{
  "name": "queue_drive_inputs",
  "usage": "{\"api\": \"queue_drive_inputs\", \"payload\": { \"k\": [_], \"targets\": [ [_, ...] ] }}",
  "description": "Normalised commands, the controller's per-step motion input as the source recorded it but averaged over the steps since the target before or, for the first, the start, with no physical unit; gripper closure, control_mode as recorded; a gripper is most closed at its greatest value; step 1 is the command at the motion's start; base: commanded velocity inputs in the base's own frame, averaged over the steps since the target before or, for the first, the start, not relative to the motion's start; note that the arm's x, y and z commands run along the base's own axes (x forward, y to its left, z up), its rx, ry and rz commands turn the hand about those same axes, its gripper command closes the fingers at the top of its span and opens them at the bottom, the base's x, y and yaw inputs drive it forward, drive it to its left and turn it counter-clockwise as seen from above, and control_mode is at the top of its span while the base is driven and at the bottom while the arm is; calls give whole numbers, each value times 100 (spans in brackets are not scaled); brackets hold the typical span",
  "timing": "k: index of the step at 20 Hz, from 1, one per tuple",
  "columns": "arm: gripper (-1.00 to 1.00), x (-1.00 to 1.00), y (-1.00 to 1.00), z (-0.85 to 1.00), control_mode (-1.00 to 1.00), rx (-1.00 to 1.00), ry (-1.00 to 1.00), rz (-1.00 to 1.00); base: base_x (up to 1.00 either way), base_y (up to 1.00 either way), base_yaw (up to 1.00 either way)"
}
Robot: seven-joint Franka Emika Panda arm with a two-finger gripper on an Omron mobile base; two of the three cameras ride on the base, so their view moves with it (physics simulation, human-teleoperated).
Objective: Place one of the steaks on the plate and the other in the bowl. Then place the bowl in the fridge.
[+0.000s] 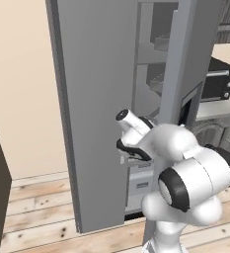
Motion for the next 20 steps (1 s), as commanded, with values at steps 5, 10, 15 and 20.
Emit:
{"api": "queue_drive_inputs", "payload": {
  "k": [5, 10, 15, 20],
  "targets": [
    [-100, 55, -6, 0, -100, 0, 0, 15, 0, 0, 0],
    [-100, 58, -9, 0, -100, 0, 0, 15, 0, 0, 0],
    [-100, 7, -49, 0, -100, 0, 1, 7, 0, 0, 0],
    [-100, 0, -51, 0, -100, 0, 3, 5, 0, 0, 0]
  ]
}}
